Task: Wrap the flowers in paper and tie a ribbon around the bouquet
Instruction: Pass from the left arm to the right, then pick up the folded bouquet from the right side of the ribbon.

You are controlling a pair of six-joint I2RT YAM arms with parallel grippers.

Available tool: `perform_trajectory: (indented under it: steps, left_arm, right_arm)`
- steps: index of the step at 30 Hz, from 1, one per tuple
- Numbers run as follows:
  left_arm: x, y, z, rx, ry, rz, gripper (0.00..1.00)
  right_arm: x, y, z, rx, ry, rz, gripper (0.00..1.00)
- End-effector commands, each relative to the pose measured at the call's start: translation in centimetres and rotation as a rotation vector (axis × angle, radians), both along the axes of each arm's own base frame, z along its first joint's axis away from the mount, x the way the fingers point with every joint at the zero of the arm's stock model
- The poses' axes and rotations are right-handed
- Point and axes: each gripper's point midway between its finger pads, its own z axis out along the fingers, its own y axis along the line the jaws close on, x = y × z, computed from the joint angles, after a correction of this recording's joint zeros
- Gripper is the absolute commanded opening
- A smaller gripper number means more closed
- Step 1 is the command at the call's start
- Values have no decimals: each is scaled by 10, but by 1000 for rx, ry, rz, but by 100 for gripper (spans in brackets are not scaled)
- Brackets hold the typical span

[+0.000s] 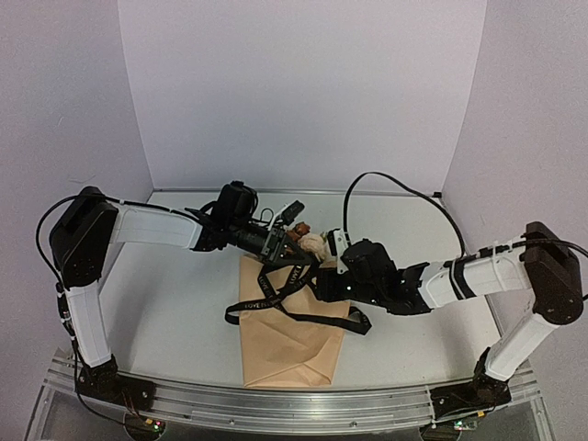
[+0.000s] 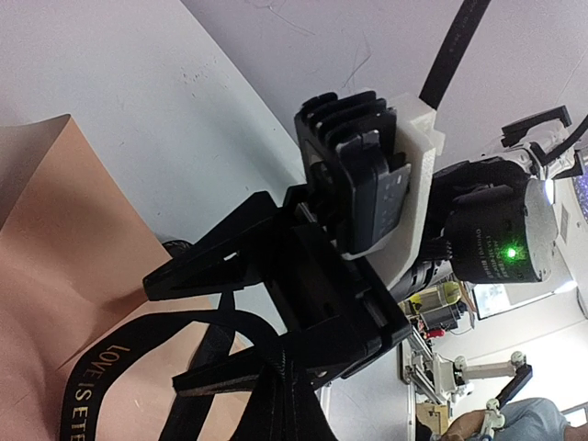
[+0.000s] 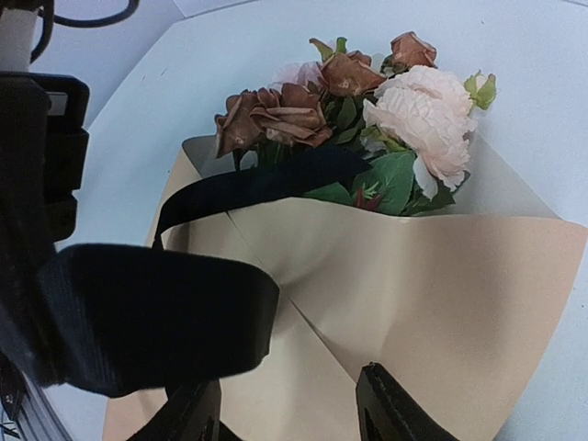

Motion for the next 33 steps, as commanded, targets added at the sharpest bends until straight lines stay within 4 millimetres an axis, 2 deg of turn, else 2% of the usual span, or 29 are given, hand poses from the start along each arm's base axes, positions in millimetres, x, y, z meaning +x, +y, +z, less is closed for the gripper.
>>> perform_trajectory:
  steps: [1,4,5,8,10,12,16,20,21,24,28,30,33]
  left_arm:
    - [0,-4,22,-42,-14,-27,0]
    - [1,-4,22,-41,-7,-25,0]
    - [2,-4,23,-41,-6,-22,0]
    - [8,-1,23,-33,-4,4,1]
    - [16,2,20,-15,2,50,7]
    - [24,6,17,7,-4,107,13]
    - [41,16,11,82,-27,245,30]
    - [68,41,5,185,-87,460,49]
    - [73,51,-1,233,-93,516,51]
    - [84,79,-1,319,-125,655,54]
    - [91,116,-23,512,-125,803,55]
    - [88,122,-38,573,-103,799,55]
    - [83,120,-56,616,-67,764,56]
  right_arm:
    - [20,20,31,67,-107,-15,55]
    - [26,25,32,85,-110,-30,52]
    - [27,26,31,87,-110,-37,47]
    - [30,22,32,93,-108,-71,23]
    - [29,13,33,73,-100,-99,8]
    - [25,4,35,51,-89,-112,1]
    - [14,-18,33,-19,-29,-138,0]
    - [1,-34,38,-71,29,-146,0]
    - [-2,-37,37,-88,46,-137,0]
    - [-8,-38,40,-117,74,-114,0]
    - [-11,-35,41,-139,99,-92,0]
    - [-12,-32,45,-149,112,-78,0]
    - [-14,-27,49,-156,137,-56,0]
